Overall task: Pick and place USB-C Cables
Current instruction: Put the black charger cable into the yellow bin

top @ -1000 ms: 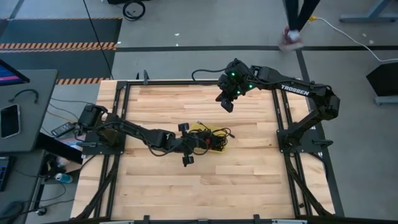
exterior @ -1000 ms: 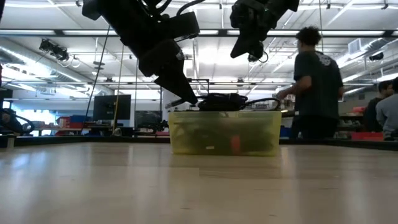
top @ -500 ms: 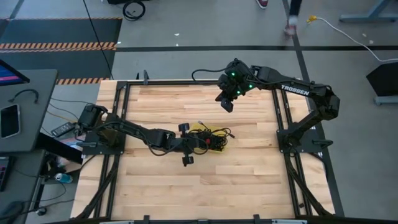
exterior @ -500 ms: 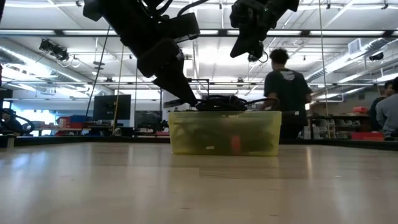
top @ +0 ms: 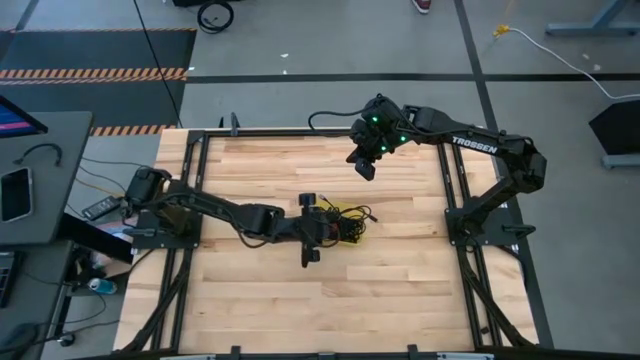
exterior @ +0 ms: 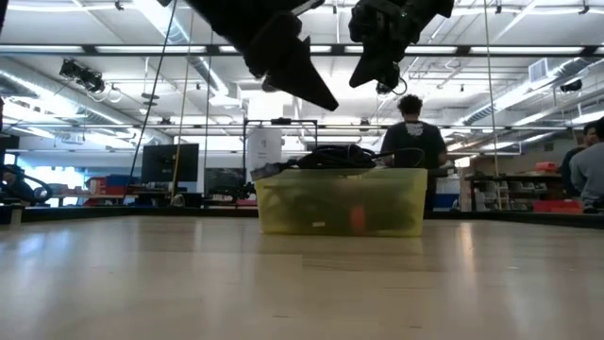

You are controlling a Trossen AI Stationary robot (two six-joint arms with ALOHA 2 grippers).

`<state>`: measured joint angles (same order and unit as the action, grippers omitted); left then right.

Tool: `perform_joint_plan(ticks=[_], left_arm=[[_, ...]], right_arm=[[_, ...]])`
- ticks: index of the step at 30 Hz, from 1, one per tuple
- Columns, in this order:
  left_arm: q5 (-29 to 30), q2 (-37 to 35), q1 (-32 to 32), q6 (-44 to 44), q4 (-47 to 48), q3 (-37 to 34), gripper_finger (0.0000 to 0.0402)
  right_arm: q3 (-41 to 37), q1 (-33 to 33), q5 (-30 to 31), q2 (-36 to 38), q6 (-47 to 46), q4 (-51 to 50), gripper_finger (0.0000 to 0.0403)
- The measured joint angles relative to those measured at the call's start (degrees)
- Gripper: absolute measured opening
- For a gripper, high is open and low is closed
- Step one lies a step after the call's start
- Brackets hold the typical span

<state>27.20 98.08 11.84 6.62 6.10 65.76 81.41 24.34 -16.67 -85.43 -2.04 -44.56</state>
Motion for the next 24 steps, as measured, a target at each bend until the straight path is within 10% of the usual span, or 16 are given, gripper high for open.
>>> perform_joint_plan(ticks=[24], left_arm=[[-10.47,6.07,-3.74,0.46,4.37,0.58,0.0167]], right_arm=[[0.02,-0.02,0.04,0.00,-1.08,0.41,0.0006]])
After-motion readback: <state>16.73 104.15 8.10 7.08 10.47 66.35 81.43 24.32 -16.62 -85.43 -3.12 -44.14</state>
